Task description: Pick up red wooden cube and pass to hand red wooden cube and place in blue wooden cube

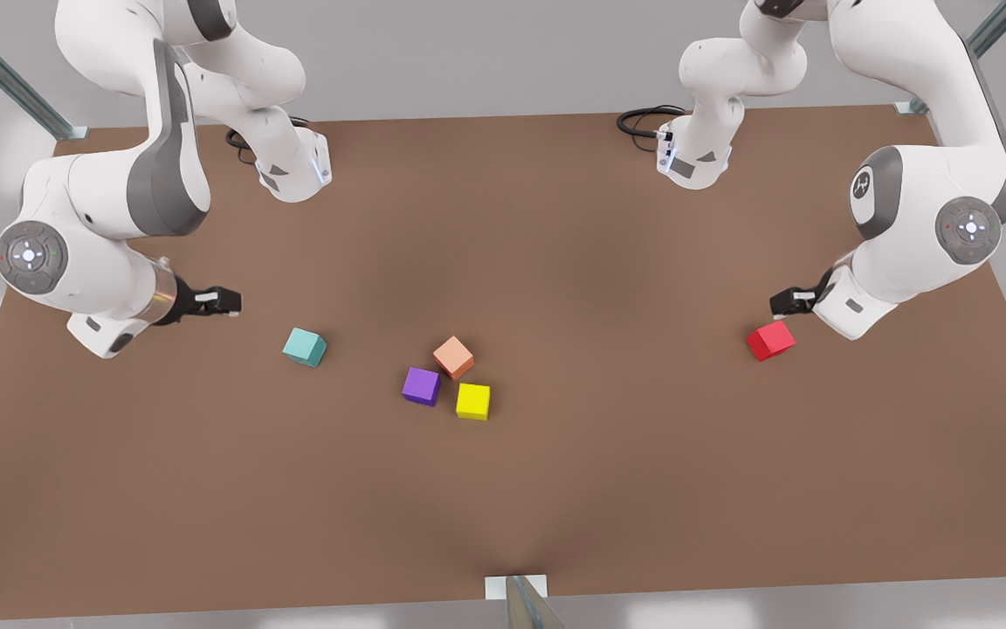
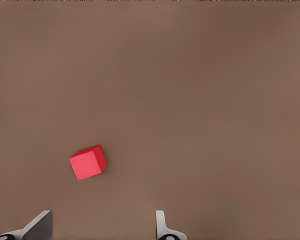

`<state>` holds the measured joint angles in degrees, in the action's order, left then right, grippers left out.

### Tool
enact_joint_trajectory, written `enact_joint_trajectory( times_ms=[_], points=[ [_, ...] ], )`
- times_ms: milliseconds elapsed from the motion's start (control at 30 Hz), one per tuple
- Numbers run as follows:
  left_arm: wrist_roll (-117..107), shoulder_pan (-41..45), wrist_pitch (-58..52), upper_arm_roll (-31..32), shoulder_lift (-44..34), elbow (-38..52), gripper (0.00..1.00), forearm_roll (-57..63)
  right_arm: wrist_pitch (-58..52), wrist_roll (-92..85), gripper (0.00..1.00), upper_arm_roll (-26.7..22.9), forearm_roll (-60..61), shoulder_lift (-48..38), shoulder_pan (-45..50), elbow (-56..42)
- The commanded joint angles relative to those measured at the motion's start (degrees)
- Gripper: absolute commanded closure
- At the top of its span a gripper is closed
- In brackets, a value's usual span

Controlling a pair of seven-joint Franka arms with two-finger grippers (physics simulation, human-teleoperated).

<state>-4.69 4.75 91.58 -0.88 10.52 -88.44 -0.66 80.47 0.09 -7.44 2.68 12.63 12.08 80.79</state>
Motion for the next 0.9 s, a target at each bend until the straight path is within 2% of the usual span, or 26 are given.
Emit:
enact_joint_trajectory(
  times_ms=[0, 33, 100, 167, 267, 433, 867],
  points=[
    [-1.9, 0.0, 1.1, 0.0, -0.1, 0.0, 0.0, 0.0, 1.9, -1.2, 0.0, 0.0, 0.0, 0.0, 0.0, 0.0],
    [-1.9, 0.0, 1.4, -0.1, 0.1, -0.2, 0.0, 0.0, 1.9, -1.2, 0.0, -0.1, -0.1, 0.0, 0.0, 0.0],
    [-2.0, 0.0, 11.3, -2.4, 4.2, -5.4, 0.0, 0.2, 1.9, -2.7, 0.0, -0.1, -0.3, 0.1, -0.1, 0.4],
    [-2.3, -0.1, 24.3, -4.2, 5.7, -13.9, 0.0, 0.1, 2.1, -2.7, 0.0, -0.1, -0.4, 0.1, -0.1, 0.9],
    [-2.5, -0.1, 34.0, -6.6, 7.0, -23.2, 0.0, -0.2, 2.2, -2.8, 0.0, -0.1, -0.4, 0.1, -0.1, 1.0],
    [-8.1, -0.2, 39.5, -10.2, 7.1, -30.4, 0.0, -0.2, 2.7, -3.6, 0.0, -0.1, -0.7, -0.1, -0.1, 2.5],
    [-7.8, -1.7, 43.7, -11.2, 10.2, -34.8, 0.0, -1.3, 3.5, -4.5, 0.0, -0.2, -1.2, -0.2, -0.1, 3.1]
  ],
)
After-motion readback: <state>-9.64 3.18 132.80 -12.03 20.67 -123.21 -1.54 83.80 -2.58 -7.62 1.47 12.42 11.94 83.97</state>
